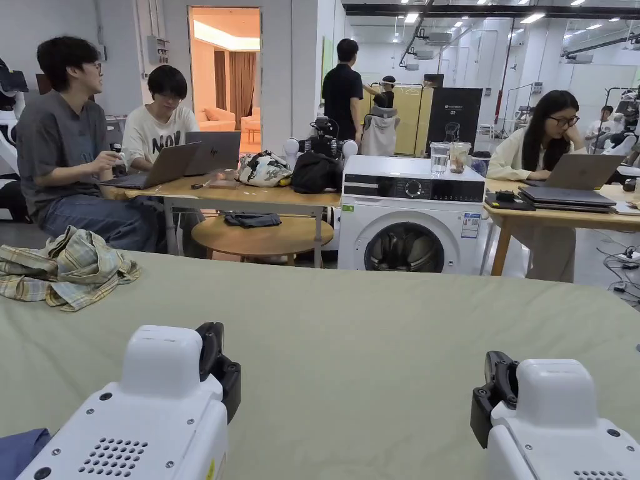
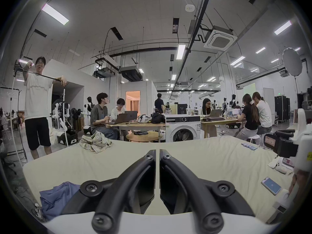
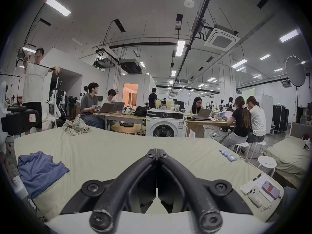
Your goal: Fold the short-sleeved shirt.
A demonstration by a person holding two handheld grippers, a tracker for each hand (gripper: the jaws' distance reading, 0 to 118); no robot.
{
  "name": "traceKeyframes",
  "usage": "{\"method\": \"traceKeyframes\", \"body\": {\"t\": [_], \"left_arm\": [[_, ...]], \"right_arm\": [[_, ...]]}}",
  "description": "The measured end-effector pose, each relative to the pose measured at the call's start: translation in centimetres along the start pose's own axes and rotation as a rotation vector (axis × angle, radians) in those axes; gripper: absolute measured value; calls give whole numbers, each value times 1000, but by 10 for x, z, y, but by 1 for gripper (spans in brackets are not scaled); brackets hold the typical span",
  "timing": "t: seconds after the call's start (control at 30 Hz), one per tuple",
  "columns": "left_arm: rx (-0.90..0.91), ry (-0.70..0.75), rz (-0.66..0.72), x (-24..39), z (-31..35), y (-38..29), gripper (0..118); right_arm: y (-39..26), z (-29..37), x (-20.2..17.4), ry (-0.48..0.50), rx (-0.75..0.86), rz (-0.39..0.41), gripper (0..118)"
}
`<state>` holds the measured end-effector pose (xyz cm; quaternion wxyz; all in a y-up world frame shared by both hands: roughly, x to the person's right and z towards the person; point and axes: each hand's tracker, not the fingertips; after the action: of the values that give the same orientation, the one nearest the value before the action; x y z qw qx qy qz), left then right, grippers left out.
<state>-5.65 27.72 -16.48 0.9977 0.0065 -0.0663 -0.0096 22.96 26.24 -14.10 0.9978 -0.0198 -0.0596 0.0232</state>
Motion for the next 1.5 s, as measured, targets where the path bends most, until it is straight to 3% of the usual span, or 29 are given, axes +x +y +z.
{"method": "traceKeyframes", "body": {"t": [0.27, 0.4, 0.5, 0.6, 1.07, 1.13, 1.3, 1.5], "left_arm": [[28, -20, 14, -1, 3, 7, 0], [36, -19, -25, -7, -3, 5, 0], [33, -24, 46, -14, -8, 4, 0], [16, -13, 21, -11, -16, 3, 0], [10, -31, 7, -17, -14, 7, 0], [-7, -15, -9, -31, -13, 9, 0], [-14, 99, -33, -76, 17, 8, 0], [-58, 251, -39, -134, 51, 5, 0]], "right_arm": [[-2, -1, -2, 1, 1, 31, 0], [-2, -10, 4, 19, 39, -8, 0], [2, -20, 6, -10, 30, -16, 0], [3, -24, 8, 6, 21, -39, 0], [-1, -25, -3, 8, 10, -14, 0], [0, -29, -14, 20, 3, -16, 0], [0, -42, -75, 186, 18, 2, 0], [4, -53, -147, 369, -1, -40, 0]]}}
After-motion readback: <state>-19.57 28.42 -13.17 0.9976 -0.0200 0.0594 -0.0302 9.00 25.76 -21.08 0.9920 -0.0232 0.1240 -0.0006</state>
